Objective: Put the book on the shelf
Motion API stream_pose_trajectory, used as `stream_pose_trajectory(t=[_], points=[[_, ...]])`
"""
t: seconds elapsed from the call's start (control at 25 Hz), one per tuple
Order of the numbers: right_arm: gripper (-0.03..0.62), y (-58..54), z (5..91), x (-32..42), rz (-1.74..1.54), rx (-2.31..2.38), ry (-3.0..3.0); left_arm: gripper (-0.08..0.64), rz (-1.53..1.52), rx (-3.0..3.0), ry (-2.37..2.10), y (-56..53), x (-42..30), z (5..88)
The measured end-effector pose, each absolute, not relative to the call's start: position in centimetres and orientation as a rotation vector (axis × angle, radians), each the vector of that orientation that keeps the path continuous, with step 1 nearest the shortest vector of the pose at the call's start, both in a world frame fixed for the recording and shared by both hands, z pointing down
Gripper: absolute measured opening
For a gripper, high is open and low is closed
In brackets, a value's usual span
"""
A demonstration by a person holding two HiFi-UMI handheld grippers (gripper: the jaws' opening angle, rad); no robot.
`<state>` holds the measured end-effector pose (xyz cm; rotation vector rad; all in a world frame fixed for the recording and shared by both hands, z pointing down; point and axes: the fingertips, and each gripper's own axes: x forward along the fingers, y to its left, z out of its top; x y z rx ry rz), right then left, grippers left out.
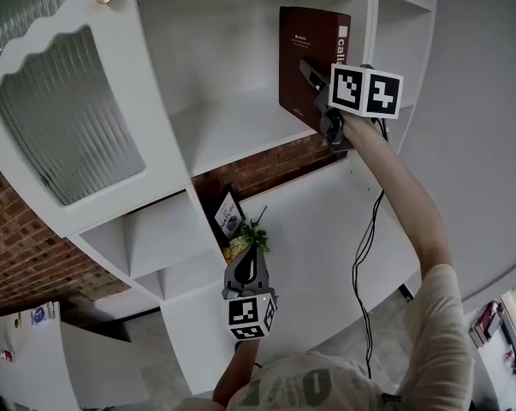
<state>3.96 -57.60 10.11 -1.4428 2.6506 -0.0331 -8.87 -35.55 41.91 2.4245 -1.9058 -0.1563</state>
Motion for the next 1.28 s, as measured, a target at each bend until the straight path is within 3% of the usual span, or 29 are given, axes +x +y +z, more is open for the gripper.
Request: stream_pose_trajectory(t=[1.28], points=[[0.152, -67.6, 10.4, -2.3, 0.026, -1.447, 2.678, 0.012, -0.071, 2.347, -1.946, -41.0, -12.4, 45.8]])
